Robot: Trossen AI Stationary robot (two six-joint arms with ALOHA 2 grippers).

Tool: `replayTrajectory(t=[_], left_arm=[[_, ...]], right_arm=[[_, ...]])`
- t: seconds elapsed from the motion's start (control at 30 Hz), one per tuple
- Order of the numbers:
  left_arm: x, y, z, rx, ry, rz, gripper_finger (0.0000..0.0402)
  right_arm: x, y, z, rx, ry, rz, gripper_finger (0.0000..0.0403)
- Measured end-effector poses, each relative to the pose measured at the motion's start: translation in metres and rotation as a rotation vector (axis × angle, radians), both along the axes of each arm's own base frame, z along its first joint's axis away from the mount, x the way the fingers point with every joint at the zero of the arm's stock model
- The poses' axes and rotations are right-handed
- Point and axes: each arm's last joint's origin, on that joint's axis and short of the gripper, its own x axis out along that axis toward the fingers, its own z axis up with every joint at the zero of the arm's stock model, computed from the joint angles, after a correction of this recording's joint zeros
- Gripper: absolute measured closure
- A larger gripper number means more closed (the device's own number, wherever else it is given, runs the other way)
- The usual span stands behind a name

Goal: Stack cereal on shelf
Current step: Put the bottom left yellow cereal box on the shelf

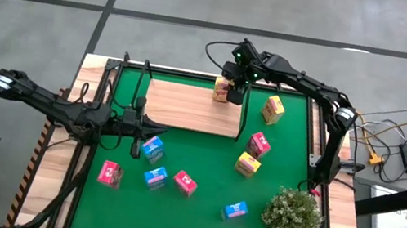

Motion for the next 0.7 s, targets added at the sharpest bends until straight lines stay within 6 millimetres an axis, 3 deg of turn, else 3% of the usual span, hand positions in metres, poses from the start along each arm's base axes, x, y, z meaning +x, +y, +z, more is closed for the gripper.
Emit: replayTrajectory(t=[0.7], left_arm=[[0.0000,0.0000,-0.0004,-0.011,0.002,0.000,0.0402]], right_arm=[[0.0008,0.0054,-0.0012,0.037,0.016,-0.020,0.0221]])
